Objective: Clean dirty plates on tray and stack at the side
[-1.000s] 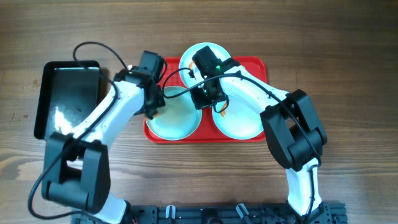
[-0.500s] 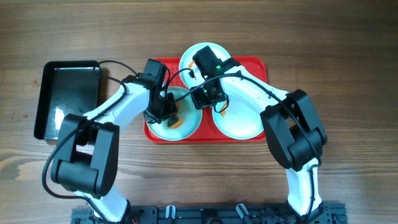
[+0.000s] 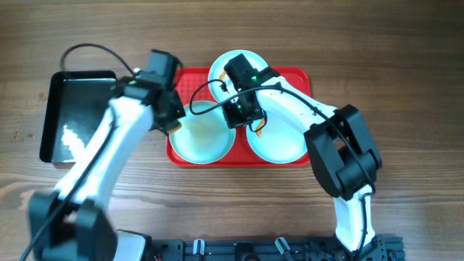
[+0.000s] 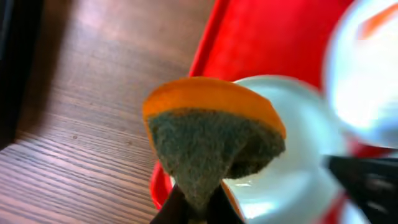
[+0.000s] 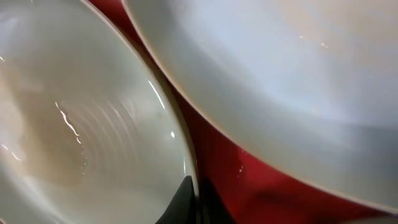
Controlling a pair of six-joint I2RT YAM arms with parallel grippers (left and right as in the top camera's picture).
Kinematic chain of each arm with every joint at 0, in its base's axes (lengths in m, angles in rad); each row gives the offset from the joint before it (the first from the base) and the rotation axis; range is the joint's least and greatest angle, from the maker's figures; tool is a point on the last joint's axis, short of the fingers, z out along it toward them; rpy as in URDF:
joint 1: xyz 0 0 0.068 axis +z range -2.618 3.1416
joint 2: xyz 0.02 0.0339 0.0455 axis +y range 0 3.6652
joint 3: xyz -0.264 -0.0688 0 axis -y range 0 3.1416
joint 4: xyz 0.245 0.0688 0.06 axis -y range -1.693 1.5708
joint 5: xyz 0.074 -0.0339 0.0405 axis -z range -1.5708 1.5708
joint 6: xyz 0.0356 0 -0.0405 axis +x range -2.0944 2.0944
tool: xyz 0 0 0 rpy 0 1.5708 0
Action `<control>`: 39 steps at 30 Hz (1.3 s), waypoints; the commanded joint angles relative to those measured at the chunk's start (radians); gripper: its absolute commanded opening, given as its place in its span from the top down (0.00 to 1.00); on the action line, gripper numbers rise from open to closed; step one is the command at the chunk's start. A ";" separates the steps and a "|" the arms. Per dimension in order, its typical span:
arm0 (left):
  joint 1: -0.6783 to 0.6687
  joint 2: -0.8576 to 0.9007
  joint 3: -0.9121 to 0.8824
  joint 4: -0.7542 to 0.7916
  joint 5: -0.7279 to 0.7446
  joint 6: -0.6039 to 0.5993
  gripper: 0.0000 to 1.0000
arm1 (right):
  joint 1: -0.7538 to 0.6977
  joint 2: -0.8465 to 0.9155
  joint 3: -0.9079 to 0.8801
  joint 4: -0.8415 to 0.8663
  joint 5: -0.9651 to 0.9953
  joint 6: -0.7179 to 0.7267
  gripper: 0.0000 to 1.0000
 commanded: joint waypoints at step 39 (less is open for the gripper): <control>0.116 -0.164 -0.013 -0.042 0.151 -0.021 0.96 | 0.372 -0.391 0.038 0.093 1.050 -0.369 0.96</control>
